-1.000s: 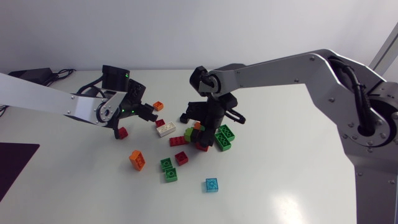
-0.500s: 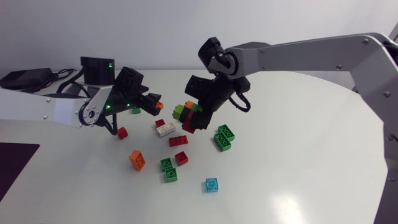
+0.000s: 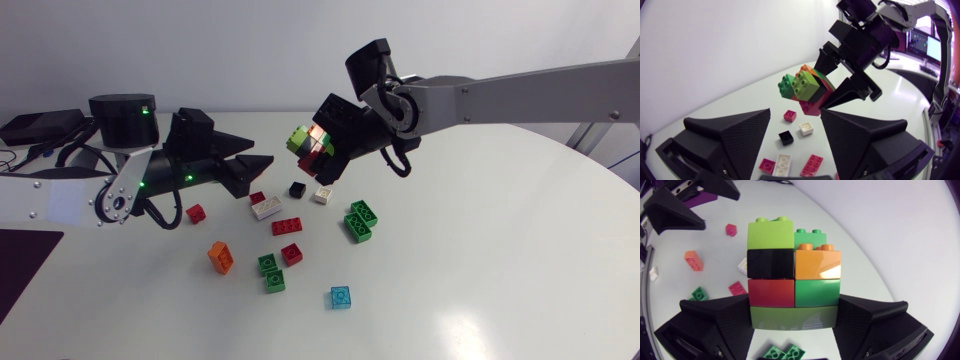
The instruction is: Disassemble duplo
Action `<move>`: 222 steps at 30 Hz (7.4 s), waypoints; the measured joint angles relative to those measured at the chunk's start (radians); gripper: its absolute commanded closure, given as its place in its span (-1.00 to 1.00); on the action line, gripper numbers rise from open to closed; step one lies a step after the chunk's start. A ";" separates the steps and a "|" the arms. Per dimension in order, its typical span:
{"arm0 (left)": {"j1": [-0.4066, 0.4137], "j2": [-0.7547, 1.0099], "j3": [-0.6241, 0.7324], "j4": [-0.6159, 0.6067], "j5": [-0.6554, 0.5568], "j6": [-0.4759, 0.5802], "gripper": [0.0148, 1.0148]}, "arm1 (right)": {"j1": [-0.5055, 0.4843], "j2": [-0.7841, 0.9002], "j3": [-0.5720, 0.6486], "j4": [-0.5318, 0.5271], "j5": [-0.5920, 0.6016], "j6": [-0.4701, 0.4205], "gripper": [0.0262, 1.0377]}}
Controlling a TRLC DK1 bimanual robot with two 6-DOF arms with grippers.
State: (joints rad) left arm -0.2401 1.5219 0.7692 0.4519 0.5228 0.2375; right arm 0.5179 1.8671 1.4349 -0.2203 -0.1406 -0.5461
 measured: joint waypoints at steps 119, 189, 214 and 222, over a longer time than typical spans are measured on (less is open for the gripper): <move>0.162 0.478 0.449 -0.535 -0.449 -0.104 -0.30 | 0.216 -0.073 -0.259 0.459 0.365 0.007 0.16; 0.130 -0.013 0.028 0.088 0.600 -0.314 -0.65 | -0.037 -0.095 -0.074 -0.044 -0.901 0.188 0.11; 0.114 -0.020 0.021 0.106 0.505 -0.304 0.72 | 0.000 -0.095 -0.074 -0.062 -0.891 0.191 0.12; 0.058 -0.006 0.022 0.101 -0.228 -0.150 0.62 | 0.000 -0.095 -0.074 -0.061 -0.849 0.190 0.12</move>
State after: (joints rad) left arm -0.1822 1.5154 0.7910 0.5529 0.2947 0.0879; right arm 0.5182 1.7718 1.3613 -0.2817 -0.9897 -0.3557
